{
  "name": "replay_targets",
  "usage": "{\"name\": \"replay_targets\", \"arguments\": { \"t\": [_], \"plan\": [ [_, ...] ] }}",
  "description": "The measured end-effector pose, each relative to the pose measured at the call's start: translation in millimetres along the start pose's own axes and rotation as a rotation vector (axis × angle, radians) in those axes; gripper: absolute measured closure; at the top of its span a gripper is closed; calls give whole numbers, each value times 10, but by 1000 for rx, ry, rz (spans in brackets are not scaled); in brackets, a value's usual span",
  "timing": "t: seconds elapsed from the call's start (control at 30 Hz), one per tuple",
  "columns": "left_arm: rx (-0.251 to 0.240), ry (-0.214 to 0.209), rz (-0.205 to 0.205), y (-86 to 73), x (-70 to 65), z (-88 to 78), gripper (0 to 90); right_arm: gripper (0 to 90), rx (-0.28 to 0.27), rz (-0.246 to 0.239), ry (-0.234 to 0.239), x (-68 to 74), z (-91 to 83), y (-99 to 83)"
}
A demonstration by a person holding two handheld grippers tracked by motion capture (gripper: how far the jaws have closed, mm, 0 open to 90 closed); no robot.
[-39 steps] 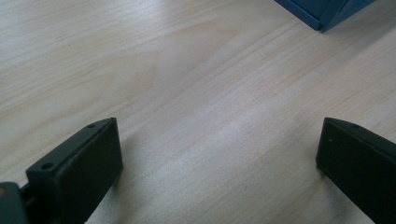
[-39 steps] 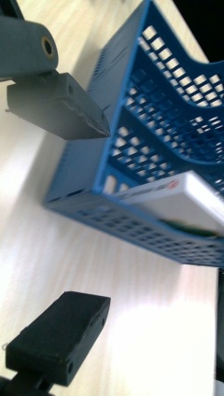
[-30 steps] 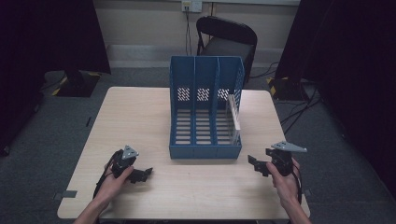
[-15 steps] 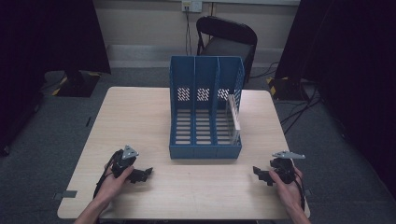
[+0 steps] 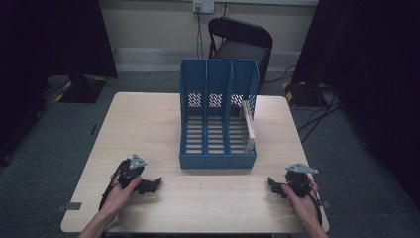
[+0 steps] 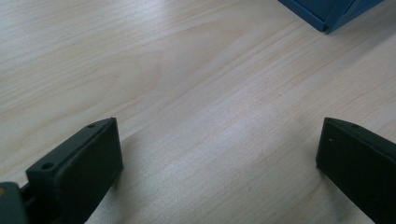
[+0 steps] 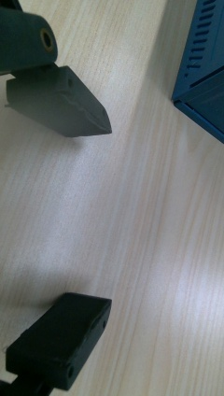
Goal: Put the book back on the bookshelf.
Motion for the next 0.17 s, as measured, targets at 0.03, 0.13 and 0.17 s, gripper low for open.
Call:
{"name": "replay_targets", "arguments": {
  "t": [0.03, 0.13, 0.17],
  "plan": [
    [0, 1, -1, 0, -1, 0, 0, 131, 0, 0, -1, 1, 0, -1],
    [0, 1, -1, -1, -1, 0, 0, 131, 2, 5, -6, 5, -4, -3],
    [0, 0, 0, 0, 0, 0, 0, 131, 3, 7, -7, 6, -4, -4]
  ]
}}
Point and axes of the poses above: each handheld gripper's, and its own axes: z roughly forward along the jaws, y roughly out of its top, x roughly to its left, the point moved 1 cm from there along z, roughly forward along the jaws, and after that the axes turned 10 degrees about -z, right-handed, at the moved point
